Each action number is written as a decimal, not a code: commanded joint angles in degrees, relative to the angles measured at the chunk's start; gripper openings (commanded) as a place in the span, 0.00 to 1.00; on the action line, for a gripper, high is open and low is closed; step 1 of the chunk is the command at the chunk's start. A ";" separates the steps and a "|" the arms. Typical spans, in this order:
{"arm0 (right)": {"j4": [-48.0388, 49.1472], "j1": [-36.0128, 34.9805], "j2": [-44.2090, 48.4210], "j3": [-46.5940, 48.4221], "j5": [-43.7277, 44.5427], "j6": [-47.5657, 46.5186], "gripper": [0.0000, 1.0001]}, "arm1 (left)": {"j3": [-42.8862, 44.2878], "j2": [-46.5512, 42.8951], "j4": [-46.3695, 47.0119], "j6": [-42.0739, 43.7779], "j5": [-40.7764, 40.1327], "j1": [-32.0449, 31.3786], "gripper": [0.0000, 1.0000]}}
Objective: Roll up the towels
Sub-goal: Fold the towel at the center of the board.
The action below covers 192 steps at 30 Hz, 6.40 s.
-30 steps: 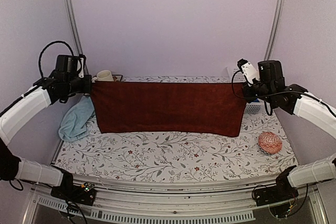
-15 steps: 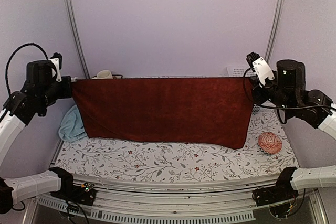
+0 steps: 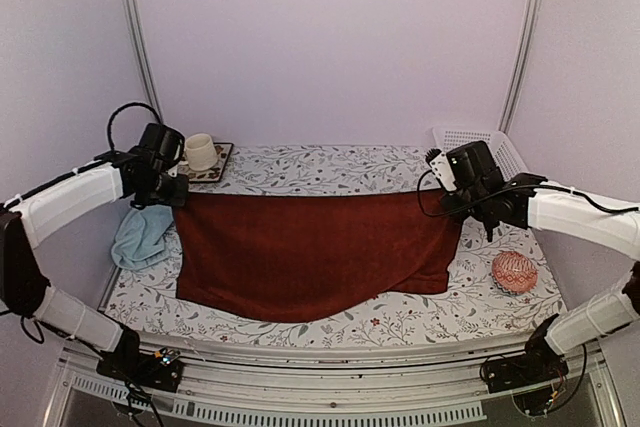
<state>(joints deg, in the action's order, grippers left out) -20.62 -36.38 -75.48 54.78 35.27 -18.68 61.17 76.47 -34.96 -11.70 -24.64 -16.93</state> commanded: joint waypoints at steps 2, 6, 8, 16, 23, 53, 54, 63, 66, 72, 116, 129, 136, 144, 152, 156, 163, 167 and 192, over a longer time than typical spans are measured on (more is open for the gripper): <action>8.10 7.31 -11.78 4.68 1.29 0.85 0.02 | 2.39 11.79 8.15 0.17 -2.69 1.73 0.00; 11.14 10.16 -21.33 9.46 1.35 -0.83 0.02 | 4.45 19.80 13.04 1.76 -3.97 3.55 0.00; 12.31 11.28 -24.79 11.21 0.97 -0.22 0.02 | 5.98 23.36 14.62 2.35 -3.78 4.18 0.00; 14.56 11.69 -33.83 17.05 -1.38 -1.92 0.02 | 12.41 33.79 17.23 4.27 -7.74 4.37 0.00; 14.16 11.73 -37.42 21.76 -2.22 -3.28 0.02 | 17.41 39.50 19.48 8.80 -12.86 4.63 0.00; 3.05 11.70 -25.48 12.12 -14.97 1.08 0.03 | 5.97 25.81 17.11 5.19 -1.34 4.33 0.00; 2.28 11.75 -24.82 11.76 -15.77 1.16 0.03 | 5.18 25.33 16.78 5.20 -0.89 4.19 0.00; -3.61 11.61 -21.25 8.52 -19.80 3.28 0.02 | -0.75 20.35 12.98 3.72 3.30 2.43 0.00; -6.34 11.12 -20.34 8.15 -20.41 4.35 0.02 | -1.77 18.80 11.32 3.59 3.57 2.15 0.00; -8.73 10.36 -17.33 5.79 -20.92 5.90 0.02 | -3.01 15.63 9.20 3.72 3.48 2.11 0.00; -9.95 8.65 -2.14 -4.32 -29.07 13.15 0.02 | -8.04 6.08 -1.69 -0.84 14.19 0.98 0.00; -13.68 8.26 -2.05 -3.65 -25.69 18.33 0.02 | -6.97 7.77 -2.96 -1.56 15.55 0.20 0.00; -15.64 8.26 -2.69 -2.36 -25.80 23.37 0.02 | -6.56 6.77 -3.80 -3.01 18.53 -0.24 0.00; -15.75 8.26 -3.13 -2.92 -24.11 25.53 0.02 | -5.86 8.94 -5.29 -3.92 16.40 -0.95 0.00; -15.70 8.26 -5.24 -3.07 -24.24 25.85 0.02 | -4.54 11.47 -8.05 -5.61 11.73 -0.84 0.00; -15.89 8.26 -5.80 -2.93 -23.44 26.19 0.02 | -4.22 11.39 -9.20 -6.82 9.16 -0.49 0.00; -15.94 8.26 -5.86 -2.91 -22.76 26.41 0.02 | -3.80 11.78 -9.54 -6.09 10.21 -0.20 0.00; -15.70 8.02 -6.36 -2.90 -24.47 25.64 0.02 | -3.28 12.31 -10.06 -5.64 10.74 -0.13 0.00; -11.73 11.38 -20.49 21.35 -16.23 14.31 0.02 | 19.47 22.60 -7.74 -2.55 4.02 3.47 0.00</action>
<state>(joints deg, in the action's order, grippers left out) -36.40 -27.18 -89.97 68.51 14.90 0.62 74.06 94.72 -46.04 -15.44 -18.15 -15.42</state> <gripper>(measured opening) 0.023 0.006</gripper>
